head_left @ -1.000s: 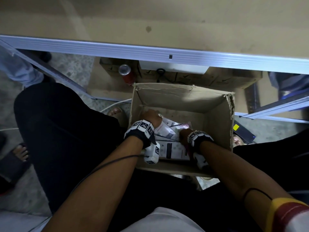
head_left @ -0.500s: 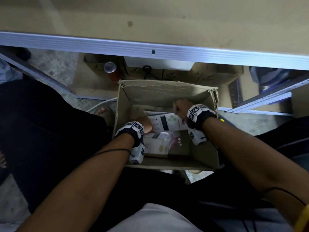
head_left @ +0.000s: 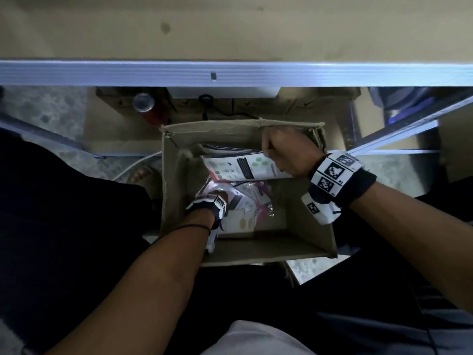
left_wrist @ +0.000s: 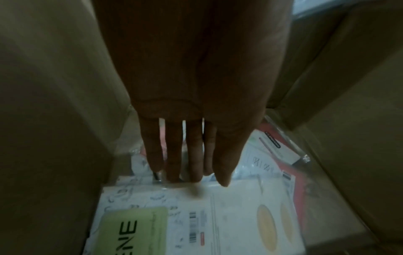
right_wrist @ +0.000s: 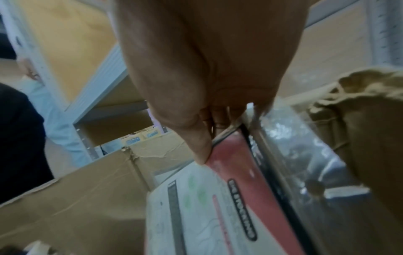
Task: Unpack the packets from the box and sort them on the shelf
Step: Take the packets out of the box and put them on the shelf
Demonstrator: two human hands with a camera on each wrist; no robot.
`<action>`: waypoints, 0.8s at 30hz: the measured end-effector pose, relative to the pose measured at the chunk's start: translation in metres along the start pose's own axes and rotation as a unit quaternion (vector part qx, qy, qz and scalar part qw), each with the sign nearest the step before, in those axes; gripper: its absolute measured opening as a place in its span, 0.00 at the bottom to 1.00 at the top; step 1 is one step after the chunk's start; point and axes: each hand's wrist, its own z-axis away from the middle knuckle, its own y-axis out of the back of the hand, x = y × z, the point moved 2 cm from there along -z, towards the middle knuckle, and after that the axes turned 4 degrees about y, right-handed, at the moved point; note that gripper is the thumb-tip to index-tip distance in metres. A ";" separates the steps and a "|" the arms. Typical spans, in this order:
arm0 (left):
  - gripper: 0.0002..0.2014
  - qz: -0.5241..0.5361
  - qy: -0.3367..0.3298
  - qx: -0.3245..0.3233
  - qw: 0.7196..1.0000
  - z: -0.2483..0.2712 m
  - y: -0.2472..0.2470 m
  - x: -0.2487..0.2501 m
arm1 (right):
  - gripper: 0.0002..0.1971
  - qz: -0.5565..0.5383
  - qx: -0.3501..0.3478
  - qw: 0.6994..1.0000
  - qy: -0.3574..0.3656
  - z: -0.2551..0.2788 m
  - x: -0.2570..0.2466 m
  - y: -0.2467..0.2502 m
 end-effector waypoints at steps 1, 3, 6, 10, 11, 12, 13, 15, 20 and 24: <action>0.30 -0.007 0.005 -0.004 1.000 -0.002 -0.002 -0.002 | 0.05 -0.016 0.002 1.000 -0.004 0.000 0.002 0.001; 0.25 0.005 0.011 -0.001 1.000 -0.001 -0.001 -0.003 | 0.06 -0.023 0.004 1.000 -0.016 0.000 0.004 0.002; 0.22 0.023 0.018 0.012 0.999 0.001 0.001 -0.003 | 0.03 -0.024 0.000 0.999 -0.024 -0.004 0.007 -0.001; 0.49 -0.058 0.081 -0.057 0.993 0.021 0.003 -0.007 | 0.03 -0.045 -0.009 0.999 -0.017 -0.006 0.009 -0.005; 0.50 -0.059 0.074 -0.062 0.994 0.023 0.004 -0.007 | 0.04 -0.050 -0.011 0.999 -0.017 -0.006 0.009 -0.007; 0.48 -0.047 0.065 -0.058 0.995 0.022 0.004 -0.007 | 0.04 -0.053 -0.012 0.998 -0.016 -0.006 0.009 -0.008; 0.46 -0.036 0.054 -0.046 0.997 0.021 0.004 -0.008 | 0.04 -0.054 -0.014 0.998 -0.014 -0.006 0.009 -0.009; 0.40 -0.016 0.026 -0.009 0.999 0.016 0.003 -0.009 | 0.04 -0.060 -0.016 0.998 -0.015 -0.006 0.008 -0.011; 0.18 -0.036 -0.043 0.096 0.994 -0.005 0.016 0.002 | 0.04 -0.073 -0.020 0.997 -0.022 -0.003 0.008 -0.015; 0.18 -0.008 -0.072 0.116 0.991 -0.014 0.028 0.012 | 0.05 -0.067 -0.006 0.997 -0.046 -0.001 0.018 -0.012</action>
